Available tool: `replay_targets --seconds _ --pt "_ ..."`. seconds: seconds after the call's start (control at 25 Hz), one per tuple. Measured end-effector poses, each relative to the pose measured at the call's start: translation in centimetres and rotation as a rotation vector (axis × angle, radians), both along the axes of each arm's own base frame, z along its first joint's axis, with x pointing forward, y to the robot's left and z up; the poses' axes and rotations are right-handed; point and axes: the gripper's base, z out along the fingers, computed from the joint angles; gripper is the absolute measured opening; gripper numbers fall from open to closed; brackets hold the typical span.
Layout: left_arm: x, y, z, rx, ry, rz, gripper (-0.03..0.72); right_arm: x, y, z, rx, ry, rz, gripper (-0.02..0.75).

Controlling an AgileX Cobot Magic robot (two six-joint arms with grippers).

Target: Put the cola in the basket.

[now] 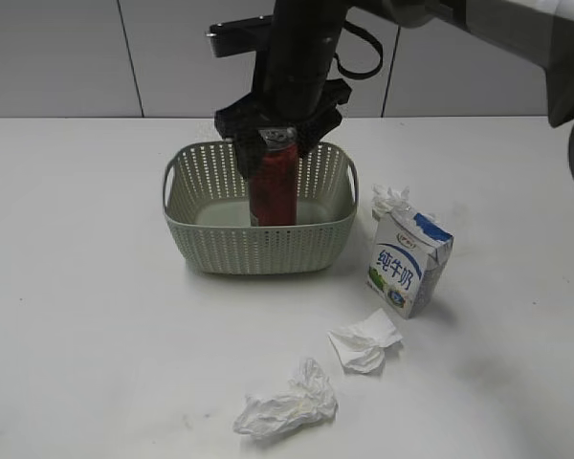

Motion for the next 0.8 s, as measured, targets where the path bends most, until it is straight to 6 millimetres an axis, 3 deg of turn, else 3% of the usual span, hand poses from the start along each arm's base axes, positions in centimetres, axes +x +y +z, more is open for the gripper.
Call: replay_targets --seconds 0.16,0.4,0.6,0.8 --pt "0.0 0.0 0.0 0.000 0.000 0.000 0.229 0.4 0.3 2.2 0.050 -0.055 -0.006 0.645" --pt "0.0 0.0 0.0 0.000 0.000 0.000 0.228 1.6 -0.3 7.9 0.138 -0.239 -0.064 0.645" --pt "0.0 0.0 0.0 0.000 0.000 0.000 0.228 4.1 -4.2 9.3 0.144 -0.291 -0.199 0.643" --pt "0.0 0.0 0.0 0.000 0.000 0.000 0.228 6.8 -9.5 9.8 0.166 -0.285 -0.324 0.631"
